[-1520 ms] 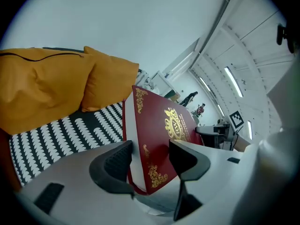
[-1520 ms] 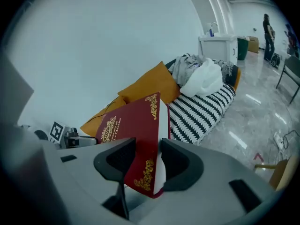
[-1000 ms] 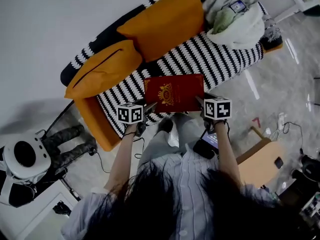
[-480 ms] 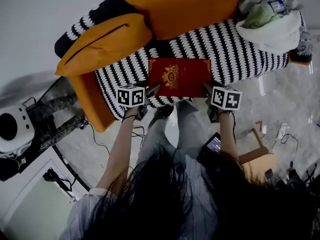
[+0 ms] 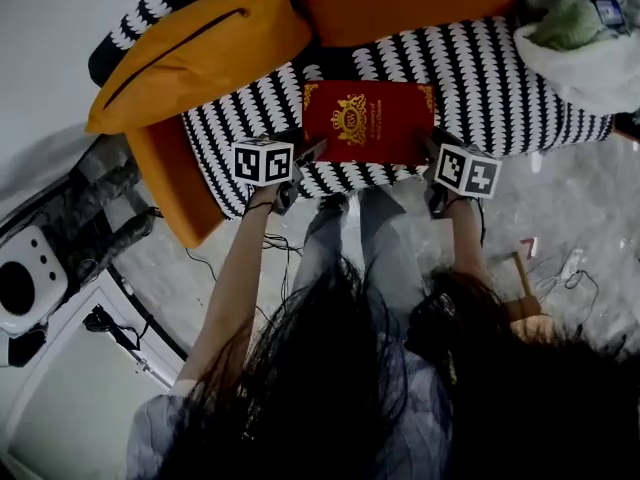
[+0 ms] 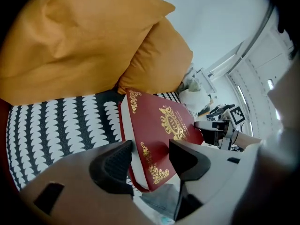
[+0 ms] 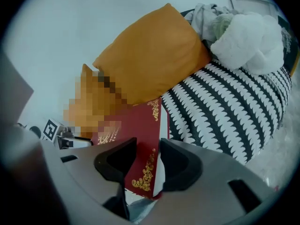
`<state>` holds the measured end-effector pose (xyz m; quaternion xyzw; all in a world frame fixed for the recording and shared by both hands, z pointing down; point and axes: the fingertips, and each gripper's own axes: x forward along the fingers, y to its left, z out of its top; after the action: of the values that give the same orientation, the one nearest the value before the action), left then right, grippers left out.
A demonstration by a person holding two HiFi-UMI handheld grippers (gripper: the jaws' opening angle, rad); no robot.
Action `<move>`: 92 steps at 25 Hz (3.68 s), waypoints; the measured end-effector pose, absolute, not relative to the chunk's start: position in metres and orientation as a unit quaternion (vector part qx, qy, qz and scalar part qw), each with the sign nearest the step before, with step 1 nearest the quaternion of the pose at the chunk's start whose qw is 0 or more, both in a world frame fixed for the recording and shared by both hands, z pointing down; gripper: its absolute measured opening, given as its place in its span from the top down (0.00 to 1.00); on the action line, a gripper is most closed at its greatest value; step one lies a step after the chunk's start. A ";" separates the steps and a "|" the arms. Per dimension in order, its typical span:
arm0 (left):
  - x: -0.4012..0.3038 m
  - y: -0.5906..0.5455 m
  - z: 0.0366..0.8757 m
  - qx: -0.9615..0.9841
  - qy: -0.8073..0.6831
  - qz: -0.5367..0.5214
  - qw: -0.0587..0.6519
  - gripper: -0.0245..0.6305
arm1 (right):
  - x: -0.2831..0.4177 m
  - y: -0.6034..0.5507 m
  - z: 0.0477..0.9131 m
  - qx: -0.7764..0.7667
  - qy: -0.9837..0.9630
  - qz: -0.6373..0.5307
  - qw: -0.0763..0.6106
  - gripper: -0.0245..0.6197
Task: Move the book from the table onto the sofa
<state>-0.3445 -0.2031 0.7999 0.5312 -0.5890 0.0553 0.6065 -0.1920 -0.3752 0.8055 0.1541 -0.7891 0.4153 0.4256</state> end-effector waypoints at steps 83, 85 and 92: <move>-0.223 -0.067 0.489 0.709 -0.576 -0.093 0.396 0.71 | -0.142 -0.144 0.494 0.167 -0.899 0.323 0.243 0.83; -0.215 -0.065 0.483 0.702 -0.584 -0.095 0.395 0.73 | -0.129 -0.139 0.494 0.164 -0.899 0.324 0.246 0.84; -0.183 -0.047 0.467 0.688 -0.609 -0.095 0.382 0.75 | -0.094 -0.118 0.489 0.134 -0.907 0.313 0.249 0.84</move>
<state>-0.1827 -0.0469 0.4671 0.6881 -0.6094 -0.0953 0.3822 -0.0935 -0.1184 0.4894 0.1345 -0.9067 0.3128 0.2490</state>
